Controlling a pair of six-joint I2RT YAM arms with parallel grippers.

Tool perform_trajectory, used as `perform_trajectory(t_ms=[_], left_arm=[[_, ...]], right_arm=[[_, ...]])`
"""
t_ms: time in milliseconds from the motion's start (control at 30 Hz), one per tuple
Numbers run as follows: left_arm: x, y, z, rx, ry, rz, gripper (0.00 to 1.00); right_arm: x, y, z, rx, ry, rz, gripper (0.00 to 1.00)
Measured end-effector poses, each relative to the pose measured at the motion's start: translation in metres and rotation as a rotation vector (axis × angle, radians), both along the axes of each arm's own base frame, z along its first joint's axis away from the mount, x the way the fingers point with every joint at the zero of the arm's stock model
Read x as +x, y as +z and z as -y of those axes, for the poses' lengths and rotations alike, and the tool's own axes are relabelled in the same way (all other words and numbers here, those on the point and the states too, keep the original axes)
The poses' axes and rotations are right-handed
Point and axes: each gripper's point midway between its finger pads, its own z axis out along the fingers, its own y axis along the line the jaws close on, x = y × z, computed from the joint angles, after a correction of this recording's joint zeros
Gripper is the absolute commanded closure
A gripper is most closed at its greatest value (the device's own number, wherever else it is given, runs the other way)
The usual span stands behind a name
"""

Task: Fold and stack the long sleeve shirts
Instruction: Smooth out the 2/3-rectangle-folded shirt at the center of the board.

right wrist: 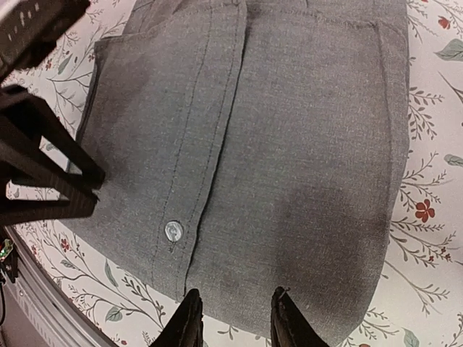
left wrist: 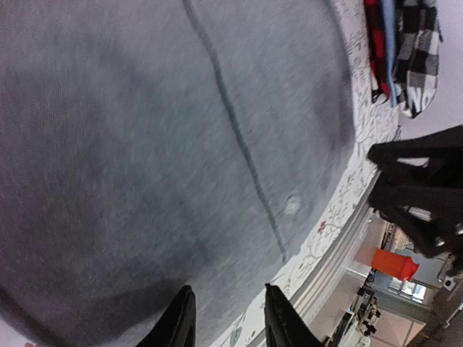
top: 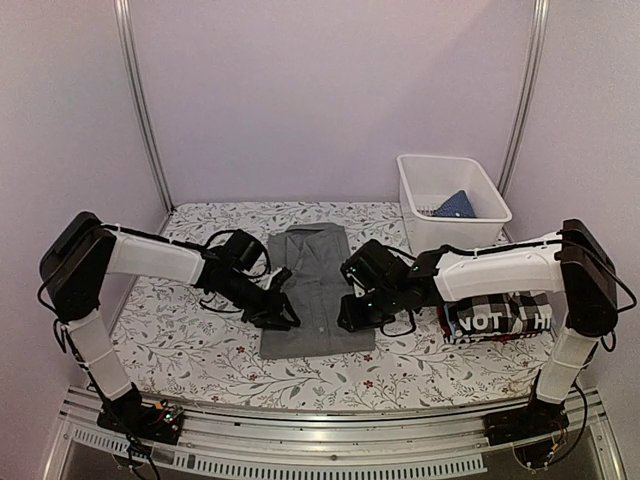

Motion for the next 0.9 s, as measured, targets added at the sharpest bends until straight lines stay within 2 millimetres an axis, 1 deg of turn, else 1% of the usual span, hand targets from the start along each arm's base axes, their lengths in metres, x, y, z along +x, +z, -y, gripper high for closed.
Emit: perform_trajectory(t_ms=[33, 100, 133, 167, 300, 367, 467, 533, 700, 800, 900], left_arm=[[-0.02, -0.017, -0.005, 0.024, -0.017, -0.051, 0.68], [-0.046, -0.037, -0.015, 0.06, -0.03, -0.118, 0.68], [-0.054, -0.043, -0.018, 0.069, -0.032, -0.141, 0.68], [-0.057, -0.044, -0.019, 0.06, -0.036, -0.143, 0.68], [-0.063, -0.043, -0.025, 0.058, -0.02, -0.126, 0.68], [-0.064, -0.045, -0.029, 0.07, -0.01, -0.117, 0.68], [-0.063, -0.045, -0.034, 0.079, 0.005, -0.104, 0.68], [-0.063, -0.045, -0.037, 0.084, 0.013, -0.099, 0.68], [-0.064, -0.042, -0.049, 0.131, 0.045, -0.074, 0.67], [-0.065, -0.034, -0.061, 0.166, 0.078, -0.047, 0.67], [-0.065, -0.024, -0.069, 0.179, 0.106, -0.015, 0.68]], right_arm=[[-0.001, -0.002, 0.001, -0.006, -0.004, -0.004, 0.69], [-0.003, -0.007, 0.002, -0.018, -0.011, -0.015, 0.69], [-0.005, -0.011, 0.002, -0.026, -0.012, -0.02, 0.69], [-0.007, -0.014, 0.002, -0.035, -0.014, -0.026, 0.69], [-0.023, -0.033, 0.004, -0.078, -0.01, -0.063, 0.7], [-0.032, -0.044, 0.01, -0.104, -0.014, -0.087, 0.7], [-0.041, -0.057, 0.02, -0.134, -0.027, -0.115, 0.7], [-0.042, -0.055, 0.022, -0.123, -0.036, -0.116, 0.7], [-0.051, -0.052, 0.035, -0.112, -0.061, -0.136, 0.7], [-0.058, -0.049, 0.045, -0.1, -0.076, -0.148, 0.7], [-0.064, -0.051, 0.051, -0.098, -0.086, -0.167, 0.7]])
